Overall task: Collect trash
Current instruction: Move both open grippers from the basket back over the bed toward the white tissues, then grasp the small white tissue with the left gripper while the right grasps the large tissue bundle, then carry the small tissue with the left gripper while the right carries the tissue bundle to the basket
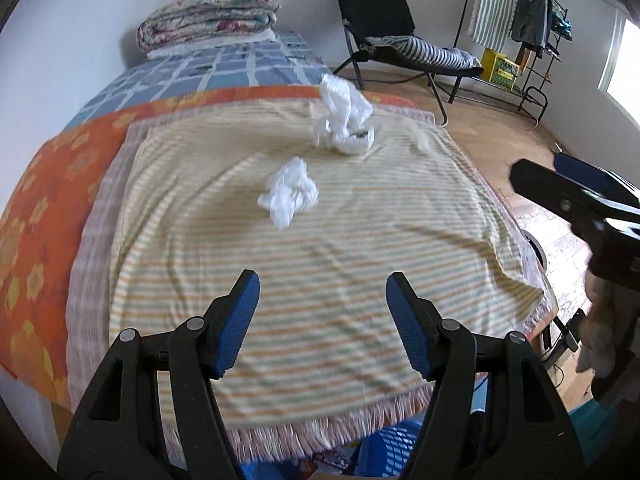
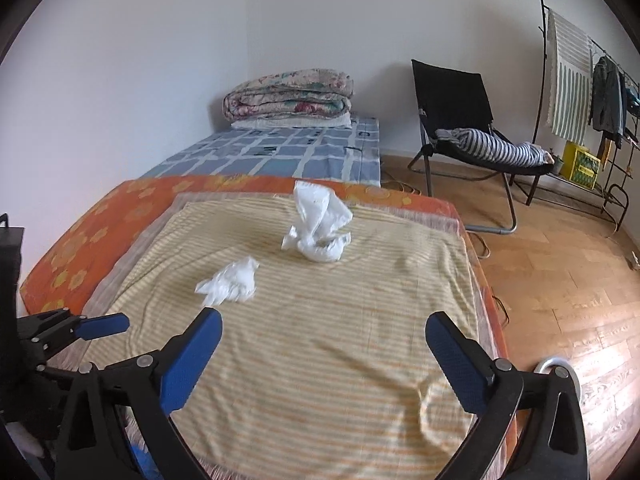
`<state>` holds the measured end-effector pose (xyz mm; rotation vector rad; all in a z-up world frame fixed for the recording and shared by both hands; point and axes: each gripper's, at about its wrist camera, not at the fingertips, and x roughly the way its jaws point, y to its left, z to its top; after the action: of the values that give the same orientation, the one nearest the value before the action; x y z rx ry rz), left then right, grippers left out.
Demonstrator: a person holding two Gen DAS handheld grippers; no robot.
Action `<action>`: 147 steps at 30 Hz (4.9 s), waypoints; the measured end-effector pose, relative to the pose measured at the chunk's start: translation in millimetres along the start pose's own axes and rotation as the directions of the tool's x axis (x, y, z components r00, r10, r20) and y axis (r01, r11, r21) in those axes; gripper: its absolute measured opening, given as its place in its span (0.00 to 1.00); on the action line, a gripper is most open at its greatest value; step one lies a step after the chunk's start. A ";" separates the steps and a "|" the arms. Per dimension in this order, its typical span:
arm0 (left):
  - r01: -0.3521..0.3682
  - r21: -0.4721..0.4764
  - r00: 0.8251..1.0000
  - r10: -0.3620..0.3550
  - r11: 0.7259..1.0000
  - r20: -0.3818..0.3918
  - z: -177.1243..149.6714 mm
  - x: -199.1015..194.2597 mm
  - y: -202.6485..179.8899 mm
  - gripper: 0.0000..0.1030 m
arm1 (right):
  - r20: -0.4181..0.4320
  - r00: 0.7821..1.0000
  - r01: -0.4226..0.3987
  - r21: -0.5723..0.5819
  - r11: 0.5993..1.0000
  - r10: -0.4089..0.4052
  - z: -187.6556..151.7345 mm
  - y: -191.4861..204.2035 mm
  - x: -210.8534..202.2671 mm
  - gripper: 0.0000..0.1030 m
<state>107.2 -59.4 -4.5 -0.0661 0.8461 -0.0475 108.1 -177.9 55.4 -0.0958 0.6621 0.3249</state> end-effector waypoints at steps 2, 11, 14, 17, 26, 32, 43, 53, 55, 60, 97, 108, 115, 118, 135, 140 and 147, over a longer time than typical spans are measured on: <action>-0.002 0.008 1.000 0.002 1.000 0.006 5.1 2.9 -0.9 0.66 | -0.001 1.000 0.006 -0.006 1.000 -0.006 4.7 -1.7 8.6 1.00; -0.010 0.014 1.000 0.010 1.000 0.000 17.8 20.1 5.9 0.66 | -0.023 1.000 -0.019 -0.002 1.000 0.019 19.3 -4.9 46.3 1.00; -0.011 0.012 1.000 0.011 1.000 -0.005 20.6 25.5 10.7 0.66 | -0.033 0.999 -0.042 0.007 0.999 0.043 23.4 -7.7 59.0 1.00; -0.015 -0.019 1.000 0.015 1.000 -0.012 26.3 32.1 23.4 0.66 | -0.056 0.997 -0.056 0.036 0.998 0.058 28.8 -16.9 74.6 1.00; 0.038 -0.173 0.998 -0.045 0.984 -0.032 46.1 58.4 65.0 0.66 | -0.059 0.992 -0.099 0.169 0.981 0.110 50.9 -51.9 117.4 1.00; 0.080 -0.196 0.993 -0.096 0.977 -0.070 54.7 87.2 62.2 0.66 | -0.089 0.988 -0.112 0.127 0.986 0.124 58.9 -43.8 155.8 1.00; 0.057 -0.130 0.994 -0.068 0.990 -0.084 71.3 133.4 50.1 0.66 | -0.133 0.983 -0.117 0.096 0.988 0.130 78.5 -17.2 223.6 1.00; 0.047 -0.138 0.991 -0.064 0.989 -0.119 74.8 161.6 54.2 0.66 | -0.206 0.976 -0.058 0.063 0.996 0.070 76.9 -8.0 267.5 1.00; 0.047 -0.134 0.991 -0.063 0.990 -0.119 74.1 163.2 55.3 0.64 | -0.214 0.974 -0.055 0.074 0.996 0.070 76.5 -10.3 271.7 1.00; 0.062 -0.132 0.989 -0.079 0.989 -0.126 74.8 164.9 56.2 0.39 | -0.235 0.965 -0.086 0.122 0.989 0.113 76.4 -14.9 276.3 0.94; 0.007 -0.055 1.000 -0.006 0.998 0.019 37.9 10.5 44.5 0.24 | -0.154 0.962 -0.213 0.104 0.972 0.227 53.5 -4.8 92.6 0.56; 0.008 -0.023 1.000 -0.008 1.000 0.030 -13.7 -40.1 32.6 0.24 | -0.152 0.954 -0.249 0.075 0.966 0.258 11.3 11.6 19.9 0.56; 0.010 -0.014 1.000 -0.010 1.000 -0.003 -53.8 -57.0 30.1 0.24 | -0.176 0.942 -0.275 0.082 0.958 0.286 -30.5 19.2 -13.1 0.57; 0.011 -0.011 1.000 -0.011 1.000 -0.018 -67.7 -61.9 29.2 0.24 | -0.196 0.937 -0.281 0.070 0.957 0.290 -48.1 24.5 -23.3 0.57; 0.014 -0.027 0.991 -0.017 1.000 -0.133 -145.4 -64.9 34.8 0.24 | -0.308 0.898 -0.346 -0.056 0.937 0.313 -135.5 65.8 -64.9 0.58; 0.025 -0.019 0.986 -0.028 1.000 -0.164 -162.5 -61.0 30.4 0.24 | -0.347 0.881 -0.366 -0.068 0.928 0.322 -158.6 74.9 -62.2 0.58; 0.038 -0.033 0.976 -0.044 0.999 -0.215 -181.1 -49.1 28.2 0.24 | -0.402 0.854 -0.389 -0.075 0.918 0.329 -183.0 83.5 -55.5 0.59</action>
<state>-60.5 -35.0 -89.8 -0.1066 1.0633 -0.0824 -67.9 -148.5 -52.9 -0.1864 1.0481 0.7350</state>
